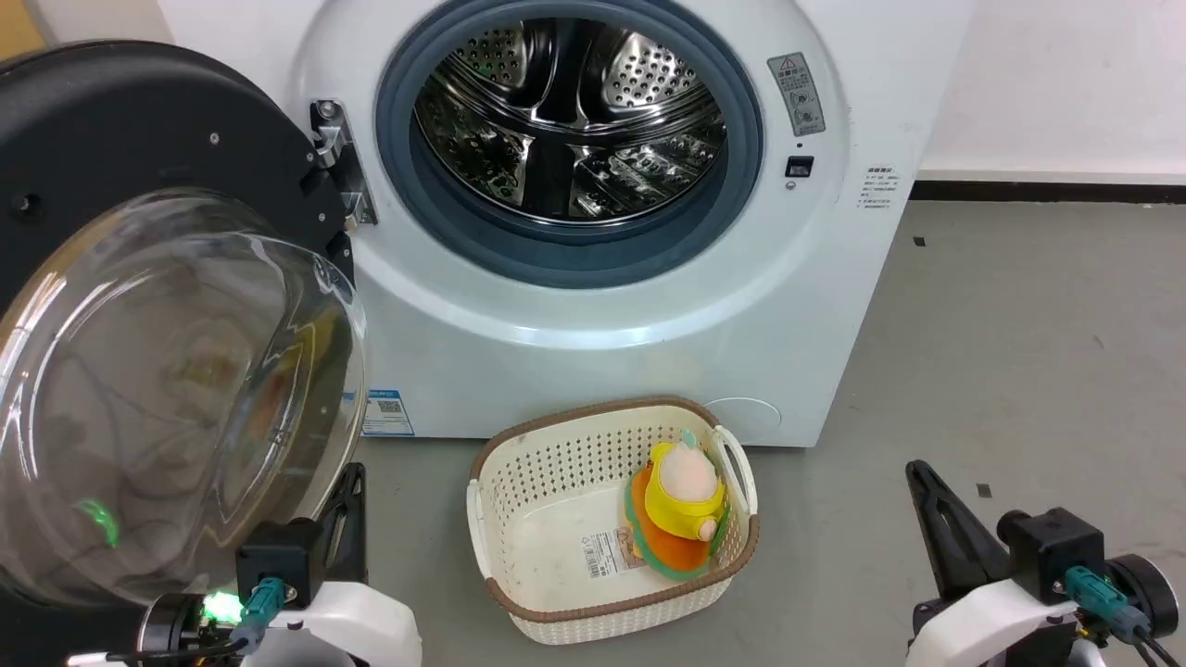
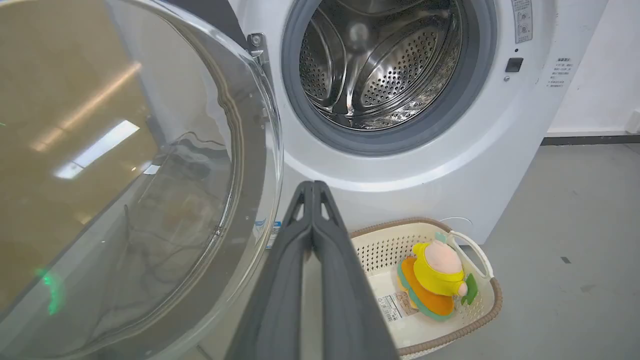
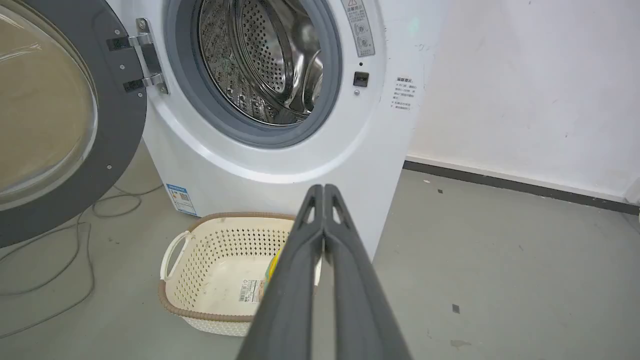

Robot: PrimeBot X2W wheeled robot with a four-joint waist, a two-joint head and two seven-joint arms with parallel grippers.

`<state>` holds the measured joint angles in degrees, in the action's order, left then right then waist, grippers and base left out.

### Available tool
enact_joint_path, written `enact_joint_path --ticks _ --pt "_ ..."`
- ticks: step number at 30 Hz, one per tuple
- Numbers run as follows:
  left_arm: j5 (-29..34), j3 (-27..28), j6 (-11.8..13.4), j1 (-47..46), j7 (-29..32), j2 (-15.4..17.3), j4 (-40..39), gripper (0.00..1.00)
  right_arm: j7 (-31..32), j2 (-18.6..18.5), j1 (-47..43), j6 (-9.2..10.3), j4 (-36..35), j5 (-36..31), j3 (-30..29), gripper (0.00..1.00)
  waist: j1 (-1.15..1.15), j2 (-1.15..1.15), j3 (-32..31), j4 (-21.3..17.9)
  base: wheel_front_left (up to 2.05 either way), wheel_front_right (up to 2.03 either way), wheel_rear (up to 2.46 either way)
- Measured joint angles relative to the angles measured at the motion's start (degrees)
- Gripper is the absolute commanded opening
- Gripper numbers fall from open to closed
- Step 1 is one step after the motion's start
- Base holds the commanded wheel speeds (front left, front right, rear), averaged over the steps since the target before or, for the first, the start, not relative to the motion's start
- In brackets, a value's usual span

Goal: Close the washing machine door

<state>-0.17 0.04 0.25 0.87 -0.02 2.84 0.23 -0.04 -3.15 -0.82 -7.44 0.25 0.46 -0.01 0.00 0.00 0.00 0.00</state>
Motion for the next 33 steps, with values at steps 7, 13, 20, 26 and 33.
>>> enact_joint_path --ticks 7,13,20,26,33 --pt "0.0 0.0 0.0 0.0 0.0 0.0 0.0 0.0 0.0 0.0 0.0 0.0 0.0 0.0 0.0 0.0 0.0 0.0 0.0 0.0 0.0 0.0 0.0" --pt "0.0 0.0 0.0 0.0 0.0 0.0 0.0 0.0 0.0 0.0 0.0 0.0 0.0 0.0 0.0 0.0 0.0 0.0 0.0 0.0 0.0 0.0 0.0" --pt "0.0 0.0 0.0 0.0 0.0 0.0 0.0 0.0 0.0 0.0 0.0 0.0 0.0 0.0 0.0 0.0 0.0 0.0 0.0 0.0 0.0 0.0 0.0" --pt "0.0 0.0 0.2 0.0 0.0 0.0 0.1 1.0 -0.1 0.0 0.0 0.0 0.1 0.1 -0.1 1.0 0.0 0.0 0.0 0.0 0.0 0.0 0.0" --pt "0.0 -0.5 1.1 0.0 -0.7 0.0 0.2 1.0 -0.7 0.0 0.0 0.0 0.2 1.0 -0.6 1.0 0.0 0.0 0.1 0.0 0.0 0.0 0.0"
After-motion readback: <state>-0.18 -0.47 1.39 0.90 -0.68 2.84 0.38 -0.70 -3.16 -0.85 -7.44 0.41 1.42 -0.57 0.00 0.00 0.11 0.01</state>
